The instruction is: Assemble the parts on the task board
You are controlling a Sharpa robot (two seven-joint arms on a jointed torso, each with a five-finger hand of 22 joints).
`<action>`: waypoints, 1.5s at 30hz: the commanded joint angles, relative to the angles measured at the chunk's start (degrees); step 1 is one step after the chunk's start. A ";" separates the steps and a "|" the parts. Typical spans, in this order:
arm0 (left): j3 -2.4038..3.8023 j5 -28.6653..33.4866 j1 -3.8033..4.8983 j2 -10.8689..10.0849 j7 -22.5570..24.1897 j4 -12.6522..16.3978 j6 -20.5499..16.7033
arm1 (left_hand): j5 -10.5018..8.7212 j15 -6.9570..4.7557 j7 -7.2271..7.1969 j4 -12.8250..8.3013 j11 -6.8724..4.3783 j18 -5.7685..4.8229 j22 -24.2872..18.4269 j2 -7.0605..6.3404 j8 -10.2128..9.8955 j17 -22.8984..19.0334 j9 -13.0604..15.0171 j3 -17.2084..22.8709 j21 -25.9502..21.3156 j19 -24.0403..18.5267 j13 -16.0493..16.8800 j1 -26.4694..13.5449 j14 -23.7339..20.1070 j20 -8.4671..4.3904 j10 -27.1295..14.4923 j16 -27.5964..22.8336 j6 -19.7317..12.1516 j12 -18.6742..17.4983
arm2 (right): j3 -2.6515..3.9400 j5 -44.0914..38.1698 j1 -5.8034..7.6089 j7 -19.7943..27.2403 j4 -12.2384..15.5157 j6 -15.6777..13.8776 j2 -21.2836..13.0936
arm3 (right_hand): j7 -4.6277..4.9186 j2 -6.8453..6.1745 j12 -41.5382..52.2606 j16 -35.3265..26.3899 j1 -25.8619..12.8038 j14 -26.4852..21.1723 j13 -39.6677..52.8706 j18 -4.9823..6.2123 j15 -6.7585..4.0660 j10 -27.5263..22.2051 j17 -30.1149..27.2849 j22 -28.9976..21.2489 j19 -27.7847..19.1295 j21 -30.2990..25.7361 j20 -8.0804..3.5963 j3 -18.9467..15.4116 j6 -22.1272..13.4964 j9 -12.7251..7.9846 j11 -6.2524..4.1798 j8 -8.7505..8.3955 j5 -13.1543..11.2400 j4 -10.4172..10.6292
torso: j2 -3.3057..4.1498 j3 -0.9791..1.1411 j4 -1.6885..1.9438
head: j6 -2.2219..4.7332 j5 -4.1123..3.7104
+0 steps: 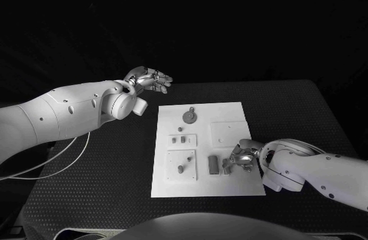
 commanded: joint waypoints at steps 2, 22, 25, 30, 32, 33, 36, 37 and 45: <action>0.04 0.25 0.06 0.08 0.33 0.16 0.66 | 0.30 0.25 -0.07 0.32 -0.03 -0.04 -0.06 -0.22 0.20 0.09 -0.09 -0.07 0.33 -0.23 -0.02 -0.55 0.11 0.21 -0.55 -0.38 -0.35 0.12 | -0.05 0.45 -0.10 0.34 0.10 0.57 0.26 | 0.40 -1.42 -0.32 -0.23 -1.86 -0.65 -0.13 0.82 -0.13 0.52 -0.12 0.19 0.51 -0.39 0.08 0.33 0.18 -0.19 -0.32 -0.46 0.23 0.71 | 0.00 -0.01 -0.03 | -0.06 0.02; 0.03 0.25 0.06 0.09 0.29 0.10 0.65 | 0.29 0.25 -0.04 0.40 -0.02 -0.04 -0.07 -0.25 0.19 0.14 -0.12 -0.06 0.33 -0.23 -0.02 -0.59 0.12 0.21 -0.58 -0.42 -0.42 0.12 | -0.08 0.31 -0.10 0.28 -0.22 1.61 0.22 | 0.51 -3.36 -0.44 -0.35 -3.35 -0.84 -0.27 0.82 -0.12 0.26 -0.35 0.17 0.59 -0.76 -0.03 1.26 -0.04 -0.52 -0.22 -0.80 0.23 1.74 | -0.01 0.01 -0.02 | -0.20 -0.05; 0.03 0.25 0.06 0.10 0.29 0.10 0.63 | 0.30 0.25 -0.03 0.40 -0.02 -0.04 -0.07 -0.24 0.19 0.15 -0.12 -0.06 0.34 -0.23 -0.02 -0.59 0.12 0.21 -0.58 -0.42 -0.42 0.12 | -0.08 0.28 -0.10 0.27 -0.23 1.88 0.24 | 0.52 -3.42 -0.45 -0.37 -3.29 -0.88 -0.27 0.82 -0.12 0.21 -0.36 0.18 0.57 -0.78 -0.03 1.35 -0.08 -0.53 -0.20 -0.83 0.23 1.69 | 0.00 0.01 -0.03 | -0.26 -0.04; 0.03 0.25 0.06 0.11 0.31 0.07 0.61 | 0.30 0.24 -0.03 0.40 -0.02 -0.03 -0.08 -0.24 0.19 0.16 -0.13 -0.04 0.34 -0.24 -0.02 -0.57 0.12 0.21 -0.59 -0.43 -0.43 0.12 | -0.08 0.37 -0.10 0.26 -0.26 1.96 0.28 | 0.56 -3.63 -0.47 -0.40 -3.36 -0.93 -0.28 0.82 -0.11 0.14 -0.38 0.19 0.55 -0.82 -0.02 1.40 -0.15 -0.56 -0.17 -0.88 0.22 1.68 | 0.00 0.04 -0.03 | -0.29 -0.01; 0.03 0.25 0.06 0.10 0.31 0.09 0.62 | 0.30 0.24 -0.03 0.39 -0.02 -0.03 -0.08 -0.25 0.19 0.16 -0.13 -0.04 0.34 -0.24 -0.02 -0.56 0.12 0.21 -0.59 -0.43 -0.44 0.12 | -0.08 0.37 -0.10 0.26 -0.29 2.06 0.27 | 0.61 -3.95 -0.49 -0.42 -3.54 -0.99 -0.28 0.82 -0.09 0.06 -0.41 0.19 0.51 -0.89 0.01 1.42 -0.23 -0.59 -0.12 -0.94 0.22 1.78 | 0.00 0.04 -0.03 | -0.29 -0.01; 0.03 0.25 0.06 0.10 0.30 0.09 0.63 | 0.30 0.24 -0.03 0.39 -0.02 -0.03 -0.08 -0.25 0.19 0.17 -0.13 -0.04 0.34 -0.24 -0.02 -0.56 0.12 0.21 -0.59 -0.43 -0.44 0.12 | -0.09 0.37 -0.10 0.26 -0.29 2.07 0.27 | 0.62 -4.07 -0.49 -0.43 -3.60 -1.01 -0.28 0.82 -0.08 0.03 -0.42 0.20 0.51 -0.90 0.02 1.44 -0.25 -0.60 -0.11 -0.95 0.22 1.82 | -0.01 0.02 -0.02 | -0.33 -0.01; 0.03 0.25 0.06 0.08 0.29 0.07 0.63 | 0.30 0.24 -0.03 0.39 -0.03 -0.03 -0.08 -0.25 0.19 0.17 -0.13 -0.04 0.34 -0.24 -0.02 -0.55 0.12 0.21 -0.59 -0.43 -0.44 0.12 | -0.09 0.37 -0.10 0.26 -0.29 2.10 0.30 | 0.70 -4.89 -0.53 -0.48 -4.06 -1.12 -0.30 0.82 -0.04 -0.14 -0.48 0.20 0.49 -1.02 0.07 1.55 -0.43 -0.67 -0.03 -1.07 0.22 2.30 | -0.01 0.02 -0.02 | -0.33 -0.01; 0.03 0.25 0.06 0.08 0.29 0.07 0.63 | 0.30 0.24 -0.03 0.39 -0.03 -0.03 -0.08 -0.25 0.20 0.17 -0.13 -0.04 0.34 -0.24 -0.02 -0.55 0.12 0.21 -0.59 -0.44 -0.44 0.12 | -0.09 0.37 -0.10 0.26 -0.29 2.11 0.31 | 0.71 -5.00 -0.53 -0.48 -4.12 -1.13 -0.31 0.82 -0.03 -0.15 -0.48 0.20 0.49 -1.03 0.08 1.57 -0.45 -0.68 -0.03 -1.08 0.22 2.39 | -0.01 0.02 -0.02 | -0.33 -0.01; 0.03 0.25 0.06 0.07 0.29 0.07 0.61 | 0.29 0.24 -0.03 0.39 -0.02 -0.03 -0.08 -0.26 0.20 0.18 -0.13 -0.04 0.34 -0.25 -0.02 -0.54 0.12 0.21 -0.60 -0.44 -0.44 0.12 | -0.10 0.37 -0.10 0.27 -0.32 2.68 0.41 | 0.80 -7.12 -0.53 -0.52 -4.91 -1.31 -0.37 0.82 0.04 -0.39 -0.60 0.23 0.54 -1.28 0.10 2.50 -0.63 -0.74 0.06 -1.20 0.22 4.70 | 0.00 0.01 0.00 | -0.42 0.06</action>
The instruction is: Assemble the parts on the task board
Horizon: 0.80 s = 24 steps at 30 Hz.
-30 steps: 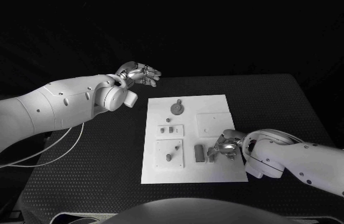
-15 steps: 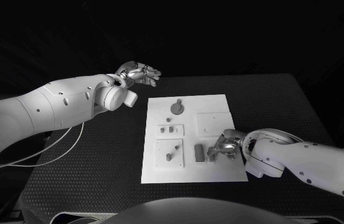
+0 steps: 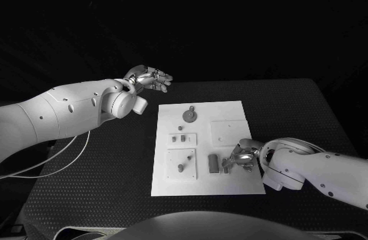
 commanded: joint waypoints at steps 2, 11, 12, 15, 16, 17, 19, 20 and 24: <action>0.04 0.25 0.06 0.05 0.37 0.11 0.59 | 0.29 0.24 -0.03 0.40 0.18 -0.03 -0.08 -0.03 0.20 0.06 -0.09 -0.04 0.34 -0.25 -0.02 -0.31 0.12 0.21 -0.40 -0.21 -0.45 0.12 | -0.03 0.10 -0.08 0.54 0.19 1.63 0.29 | 0.29 -0.86 -0.30 -0.28 -0.07 -0.52 -0.07 0.78 0.00 -0.36 -0.10 0.25 0.14 -0.28 0.09 0.11 -0.52 0.05 0.03 0.24 0.00 0.61 | 0.00 -0.01 0.02 | -0.04 0.04; 0.04 0.25 0.06 0.04 0.36 0.12 0.56 | 0.29 0.25 -0.02 0.41 0.19 -0.03 -0.09 -0.06 0.20 0.08 -0.11 -0.05 0.34 -0.25 -0.02 -0.31 0.12 0.21 -0.42 -0.23 -0.48 0.12 | -0.04 0.24 -0.09 0.63 0.16 0.94 0.32 | 0.30 -1.63 -0.22 -0.21 -0.50 -0.54 -0.09 0.78 0.02 -0.40 -0.14 0.36 0.22 -0.30 0.07 0.43 -0.55 0.08 0.04 0.25 0.00 1.97 | 0.00 0.00 0.01 | -0.09 0.10; 0.04 0.25 0.06 0.03 0.34 0.12 0.56 | 0.29 0.25 -0.02 0.41 0.19 -0.03 -0.09 -0.06 0.19 0.08 -0.11 -0.05 0.34 -0.25 -0.02 -0.32 0.12 0.21 -0.42 -0.23 -0.49 0.11 | -0.04 0.24 -0.09 0.64 0.13 0.86 0.29 | 0.30 -1.70 -0.21 -0.21 -0.57 -0.55 -0.09 0.78 0.02 -0.41 -0.15 0.37 0.22 -0.31 0.07 0.47 -0.57 0.08 0.04 0.25 0.00 2.16 | 0.00 0.00 0.01 | -0.09 0.10; 0.04 0.25 0.06 0.03 0.37 0.10 0.56 | 0.29 0.25 -0.01 0.42 0.20 -0.03 -0.09 -0.07 0.19 0.09 -0.12 -0.05 0.34 -0.25 -0.02 -0.33 0.12 0.21 -0.44 -0.24 -0.51 0.11 | -0.04 0.24 -0.09 1.09 0.13 0.18 0.16 | 0.31 -1.90 -0.20 -0.20 -0.67 -0.55 -0.10 0.78 0.01 -0.42 -0.16 0.39 0.23 -0.33 0.06 0.52 -0.59 0.09 0.04 0.25 0.00 2.45 | 0.01 0.00 -0.01 | -0.06 0.09; 0.04 0.25 0.06 0.06 0.37 0.09 0.57 | 0.29 0.25 -0.01 0.42 0.20 -0.03 -0.09 -0.06 0.19 0.09 -0.12 -0.05 0.34 -0.25 -0.03 -0.33 0.12 0.21 -0.44 -0.24 -0.51 0.11 | -0.04 0.15 -0.09 1.70 0.14 -0.07 0.06 | 0.30 -1.93 -0.19 -0.19 -0.67 -0.55 -0.10 0.78 0.01 -0.42 -0.16 0.39 0.23 -0.33 0.06 0.54 -0.59 0.09 0.04 0.25 0.00 2.48 | 0.00 0.00 0.00 | 0.00 0.04; 0.04 0.25 0.06 0.06 0.38 0.07 0.58 | 0.29 0.25 -0.01 0.43 0.20 -0.03 -0.09 -0.06 0.19 0.10 -0.12 -0.05 0.34 -0.25 -0.03 -0.33 0.12 0.21 -0.45 -0.24 -0.52 0.11 | -0.04 0.02 -0.09 1.99 0.19 -0.53 -0.06 | 0.30 -1.96 -0.19 -0.19 -0.66 -0.55 -0.10 0.78 0.01 -0.42 -0.16 0.40 0.24 -0.33 0.05 0.55 -0.59 0.09 0.04 0.25 0.01 2.51 | -0.01 0.00 0.00 | 0.07 -0.01; 0.04 0.25 0.06 0.07 0.39 0.04 0.60 | 0.29 0.25 0.00 0.43 0.20 -0.03 -0.09 -0.06 0.19 0.10 -0.12 -0.05 0.34 -0.25 -0.03 -0.33 0.12 0.21 -0.45 -0.24 -0.52 0.11 | -0.03 -0.14 -0.08 3.44 0.20 -1.06 -0.32 | 0.30 -2.04 -0.17 -0.18 -0.59 -0.54 -0.10 0.78 0.01 -0.41 -0.17 0.41 0.25 -0.32 0.03 0.60 -0.60 0.10 0.03 0.25 0.01 2.55 | -0.03 0.00 -0.01 | 0.23 -0.07; 0.04 0.25 0.06 0.07 0.43 0.01 0.55 | 0.29 0.25 0.00 0.44 0.20 -0.03 -0.10 -0.05 0.19 0.10 -0.12 -0.05 0.34 -0.25 -0.03 -0.33 0.12 0.22 -0.45 -0.24 -0.52 0.10 | -0.02 -0.14 -0.07 3.89 0.33 -1.57 -0.60 | 0.29 -2.19 -0.15 -0.17 -0.51 -0.53 -0.10 0.78 0.00 -0.40 -0.17 0.43 0.28 -0.31 0.01 0.64 -0.61 0.10 0.03 0.25 0.00 2.57 | -0.03 0.00 -0.02 | 0.33 -0.11; 0.04 0.25 0.06 0.02 0.54 -0.13 0.49 | 0.29 0.25 0.00 0.45 0.21 -0.03 -0.10 -0.06 0.19 0.11 -0.12 -0.06 0.34 -0.25 -0.03 -0.35 0.13 0.22 -0.46 -0.25 -0.53 0.10 | 0.01 -0.04 0.70 6.83 0.29 -2.42 -1.10 | 0.68 -3.63 0.00 -0.12 -0.04 -0.45 -0.07 0.78 0.05 -0.38 -0.22 0.47 0.50 -0.28 -0.12 1.04 -2.16 -0.18 0.33 -0.54 0.00 3.02 | -0.07 0.02 -0.02 | 0.83 -0.24</action>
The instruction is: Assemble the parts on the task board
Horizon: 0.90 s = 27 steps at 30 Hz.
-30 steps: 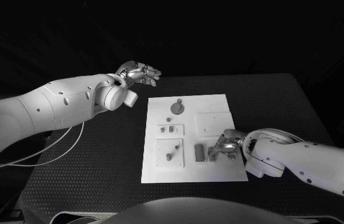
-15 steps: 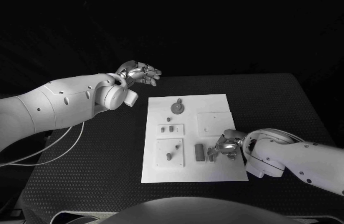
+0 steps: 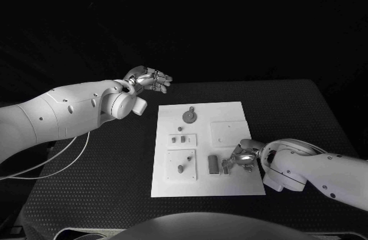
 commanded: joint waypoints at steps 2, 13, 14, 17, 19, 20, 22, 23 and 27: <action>0.04 0.25 0.06 -0.02 0.74 -0.24 0.37 | 0.29 0.25 0.00 0.34 -0.01 -0.04 -0.07 -0.08 0.19 0.08 -0.08 0.05 0.35 -0.25 -0.03 -0.36 0.13 0.22 -0.23 -0.25 -0.52 0.11 | 0.07 0.78 1.65 7.10 -0.26 -1.93 -0.33 | 1.05 -1.51 0.10 -0.10 0.33 -0.33 0.02 0.78 0.18 -0.31 -0.10 0.47 0.57 -0.31 -0.15 0.34 -2.41 -0.25 0.48 -0.68 0.00 0.75 | -0.08 0.05 -0.02 | 1.11 -0.29; 0.05 1.76 0.04 0.77 2.13 -3.06 0.67 | 0.30 0.26 -0.19 0.35 -0.16 -0.03 -0.11 0.19 0.50 0.16 0.00 0.11 0.33 -0.35 0.06 -0.25 0.09 0.23 0.08 -0.40 -0.09 0.28 | 3.72 17.34 6.51 31.65 -14.79 -3.08 3.78 | 2.45 2.51 -0.62 -1.91 3.50 -1.83 -0.65 0.70 1.51 -1.74 -1.15 0.55 -1.63 -1.56 0.64 -0.50 -5.89 -0.04 1.76 -1.71 0.07 -2.23 | -0.73 -0.41 -0.29 | 6.80 -2.25; 0.05 2.01 0.04 0.93 2.25 -3.43 0.69 | 0.30 0.27 -0.23 0.31 -0.20 -0.04 -0.11 0.26 0.56 0.16 0.01 0.14 0.32 -0.38 0.08 -0.19 0.06 0.24 0.16 -0.44 0.00 0.31 | 3.94 18.51 6.61 33.53 -17.33 -2.71 4.87 | 2.59 3.69 -2.21 -3.70 3.51 -2.64 -1.98 0.54 1.60 -2.24 -2.13 0.16 -2.80 -2.65 1.25 -0.93 -6.29 0.03 1.91 -1.78 -0.02 -3.43 | -0.89 -0.50 -0.35 | 7.31 -2.36; 0.05 2.30 0.03 1.40 2.70 -4.57 1.06 | 0.30 0.31 -0.34 0.22 -0.24 -0.05 -0.13 0.47 0.69 0.16 0.04 0.20 0.31 -0.44 0.10 -0.04 -0.02 0.26 0.26 -0.58 0.18 0.34 | 4.99 22.91 6.62 36.79 -25.25 -1.55 8.48 | 2.99 4.98 -7.60 -9.30 4.16 -5.96 -6.20 -0.12 2.25 -4.84 -4.90 -1.35 -6.88 -6.48 2.74 -0.27 -7.83 -0.02 2.56 -2.32 0.02 -5.26 | -1.32 -0.81 -0.46 | 8.91 -2.77; 0.05 2.36 0.01 1.91 3.22 -5.66 1.68 | 0.30 0.43 -0.42 0.13 -0.26 -0.07 -0.13 0.64 0.75 0.06 0.04 0.19 0.31 -0.52 0.09 0.00 -0.29 0.32 0.30 -0.92 0.25 0.32 | 5.52 25.86 6.61 39.03 -30.58 -0.77 11.03 | 3.79 5.62 -13.40 -15.64 3.92 -9.30 -10.97 -1.11 3.16 -6.87 -8.13 -3.10 -11.02 -10.47 4.22 0.36 -8.95 -0.02 3.27 -2.64 0.12 -5.75 | -1.71 -1.07 -0.52 | 9.78 -2.88; 0.06 2.43 0.01 2.22 3.50 -6.27 2.00 | 0.28 0.55 -0.46 0.05 -0.24 -0.03 -0.11 0.76 0.79 -0.05 0.03 0.16 0.33 -0.58 0.06 0.01 -0.47 0.39 0.28 -1.38 0.26 0.27 | 5.77 26.86 6.60 40.25 -33.44 -0.04 12.40 | 4.04 5.99 -15.80 -18.27 3.82 -10.79 -12.89 -1.54 3.68 -7.84 -9.42 -3.83 -12.81 -12.11 4.76 0.74 -9.38 -0.10 3.74 -2.81 0.05 -5.81 | -1.92 -1.20 -0.56 | 10.16 -2.88; 0.07 2.61 0.01 2.63 3.94 -7.11 2.48 | 0.30 0.82 -0.64 -0.09 -0.16 0.05 -0.10 1.02 0.85 -0.30 0.00 0.09 0.32 -0.81 -0.03 -0.06 -0.98 0.61 0.15 -2.44 0.27 0.14 | 6.19 27.71 6.50 42.49 -38.66 1.09 15.00 | 4.86 6.43 -23.71 -27.66 3.72 -14.73 -19.54 -3.00 7.19 -10.23 -14.07 -6.32 -18.53 -17.41 6.45 1.64 -10.60 -0.28 5.91 -3.21 0.09 -6.38 | -2.35 -1.48 -0.62 | 10.89 -2.86; 0.07 2.61 0.00 2.71 4.12 -7.38 2.84 | 0.30 1.01 -0.70 -0.18 -0.09 0.13 -0.08 1.17 0.87 -0.46 -0.02 0.05 0.30 -1.02 -0.10 -0.10 -1.32 0.79 0.02 -3.15 0.25 0.06 | 6.57 28.75 6.35 43.29 -40.67 1.72 16.00 | 5.91 6.82 -27.29 -32.38 3.71 -16.99 -22.47 -3.86 9.13 -11.50 -16.29 -7.43 -21.56 -19.90 7.25 2.14 -11.47 -0.48 6.07 -3.57 -0.02 -6.43 | -2.51 -1.60 -0.65 | 11.32 -2.86; 0.09 2.78 -0.01 3.30 4.71 -8.61 3.51 | 0.28 2.35 -0.84 -0.63 0.12 -0.01 -0.94 1.67 0.75 -1.43 -0.18 0.07 -0.04 -4.27 -0.77 -0.44 -4.18 2.11 -1.32 -7.03 -0.25 -0.23 | 8.27 31.41 5.81 45.36 -44.60 4.76 17.66 | 6.13 7.68 -39.69 -47.83 4.59 -23.37 -33.72 -7.17 15.14 -13.48 -22.95 -11.21 -32.68 -28.68 9.96 2.21 -14.49 -1.45 9.42 -4.58 0.34 -7.00 | -2.92 -1.80 -0.40 | 12.85 -3.11</action>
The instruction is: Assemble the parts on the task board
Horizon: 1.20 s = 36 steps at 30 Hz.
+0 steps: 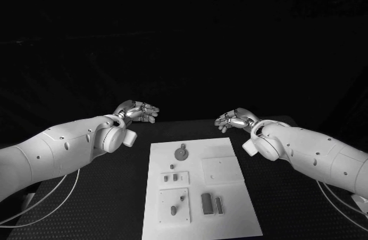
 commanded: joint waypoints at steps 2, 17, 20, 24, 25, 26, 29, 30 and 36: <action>0.06 2.04 -0.04 0.53 2.38 -1.03 2.12 | 0.26 0.87 -0.44 -0.49 0.08 -0.07 -1.02 0.72 -0.03 -0.69 -0.32 0.02 -0.05 -2.57 -0.85 -0.33 -2.53 0.93 -1.86 -3.14 -0.80 -0.25 | 1.64 6.19 -0.96 7.67 -5.39 5.62 0.83 | -0.70 0.66 -6.26 -7.75 0.88 -5.20 -5.60 -2.44 2.52 -1.62 -3.29 -2.06 -7.46 -5.32 1.64 -0.13 -1.73 -0.72 1.04 -0.66 -0.16 -0.40 | -0.89 -0.41 0.29 | 1.89 -0.24; 0.18 2.41 -0.98 1.05 1.51 -1.80 0.57 | -2.82 -4.80 -10.10 14.59 -7.26 -0.85 -60.24 3.95 -16.47 -28.67 -27.74 -28.18 -3.60 -54.22 -15.63 -59.29 -52.85 1.10 -66.16 -34.14 -49.52 -3.90 | 2.99 6.12 -1.73 6.33 -4.35 3.37 0.92 | -10.56 3.97 -29.59 -44.57 -51.36 -46.13 -33.24 -8.34 -6.14 -51.79 -28.65 -65.08 -31.68 -27.49 -9.17 -39.79 -48.89 -38.70 -6.79 -8.83 -3.12 15.81 | -1.96 -0.59 0.67 | 2.85 -0.09; 0.60 2.88 -1.58 0.67 2.27 -0.07 -1.16 | -2.82 -4.80 -10.10 14.59 -7.26 -0.85 -60.24 3.95 -16.47 -28.67 -27.74 -28.18 -3.60 -54.22 -15.63 -59.29 -52.85 1.10 -66.16 -34.14 -49.52 -3.90 | 3.01 7.28 -1.99 6.86 -2.62 1.76 0.31 | -10.56 3.97 -29.59 -44.57 -51.36 -46.13 -33.24 -8.34 -6.14 -51.79 -28.65 -65.08 -31.68 -27.49 -9.17 -39.79 -48.89 -38.70 -6.79 -8.83 -3.12 15.81 | -2.83 -0.99 1.24 | 2.75 -0.61; 1.55 3.92 -2.94 -0.19 3.97 3.82 -5.06 | -2.82 -4.80 -10.10 14.59 -7.26 -0.85 -60.24 3.95 -16.47 -28.67 -27.74 -28.18 -3.60 -54.22 -15.63 -59.29 -52.85 1.10 -66.16 -34.14 -49.52 -3.90 | 3.07 9.87 -2.57 8.04 1.28 -1.87 -1.06 | -10.56 3.97 -29.59 -44.57 -51.36 -46.13 -33.24 -8.34 -6.14 -51.79 -28.65 -65.08 -31.68 -27.49 -9.17 -39.79 -48.89 -38.70 -6.79 -8.83 -3.12 15.81 | -4.38 -1.71 2.25 | 2.59 -1.55; 2.03 4.46 -3.64 -0.63 4.84 5.82 -7.07 | -2.82 -4.80 -10.10 14.59 -7.26 -0.85 -60.24 3.95 -16.47 -28.67 -27.74 -28.18 -3.60 -54.22 -15.63 -59.29 -52.85 1.10 -66.16 -34.14 -49.52 -3.90 | 3.10 11.21 -2.87 8.64 3.29 -3.74 -1.77 | -10.56 3.97 -29.59 -44.57 -51.36 -46.13 -33.24 -8.34 -6.14 -51.79 -28.65 -65.08 -31.68 -27.49 -9.17 -39.79 -48.89 -38.70 -6.79 -8.83 -3.12 15.81 | -4.78 -1.90 2.51 | 2.54 -1.79; 2.39 4.85 -4.15 -0.95 5.47 7.26 -8.51 | -2.82 -4.80 -10.10 14.59 -7.26 -0.85 -60.24 3.95 -16.47 -28.67 -27.74 -28.18 -3.60 -54.22 -15.63 -59.29 -52.85 1.10 -66.16 -34.14 -49.52 -3.90 | 3.12 12.17 -3.09 9.08 4.73 -5.08 -2.27 | -10.56 3.97 -29.59 -44.57 -51.36 -46.13 -33.24 -8.34 -6.14 -51.79 -28.65 -65.08 -31.68 -27.49 -9.17 -39.79 -48.89 -38.70 -6.79 -8.83 -3.12 15.81 | -4.96 -1.98 2.63 | 2.53 -1.90; 3.37 5.94 -5.56 -1.84 7.24 11.30 -12.56 | -2.82 -4.80 -10.10 14.59 -7.26 -0.85 -60.24 3.95 -16.47 -28.67 -27.74 -28.18 -3.60 -54.22 -15.63 -59.29 -52.85 1.10 -66.16 -34.14 -49.52 -3.90 | 3.17 14.86 -3.70 10.31 8.79 -8.85 -3.70 | -10.56 3.97 -29.59 -44.57 -51.36 -46.13 -33.24 -8.34 -6.14 -51.79 -28.65 -65.08 -31.68 -27.49 -9.17 -39.79 -48.89 -38.70 -6.79 -8.83 -3.12 15.81 | -5.16 -2.08 2.76 | 2.50 -2.03; 4.03 6.66 -6.51 -2.43 8.43 14.01 -15.28 | -2.82 -4.80 -10.10 14.59 -7.26 -0.85 -60.24 3.95 -16.47 -28.67 -27.74 -28.18 -3.60 -54.22 -15.63 -59.29 -52.85 1.10 -66.16 -34.14 -49.52 -3.90 | 3.21 16.67 -4.11 11.13 11.51 -11.38 -4.65 | -10.56 3.97 -29.59 -44.57 -51.36 -46.13 -33.24 -8.34 -6.14 -51.79 -28.65 -65.08 -31.68 -27.49 -9.17 -39.79 -48.89 -38.70 -6.79 -8.83 -3.12 15.81 | -5.16 -2.08 2.76 | 2.50 -2.03; 6.40 9.28 -9.91 -4.57 12.68 23.72 -25.03 | -2.82 -4.80 -10.10 14.59 -7.26 -0.85 -60.24 3.95 -16.47 -28.67 -27.74 -28.18 -3.60 -54.22 -15.63 -59.29 -52.85 1.10 -66.16 -34.14 -49.52 -3.90 | 3.37 23.91 -5.74 14.42 22.37 -21.49 -8.47 | -10.56 3.97 -29.59 -44.57 -51.36 -46.13 -33.24 -8.34 -6.14 -51.79 -28.65 -65.08 -31.68 -27.49 -9.17 -39.79 -48.89 -38.70 -6.79 -8.83 -3.12 15.81 | -5.16 -2.08 2.76 | 2.50 -2.03</action>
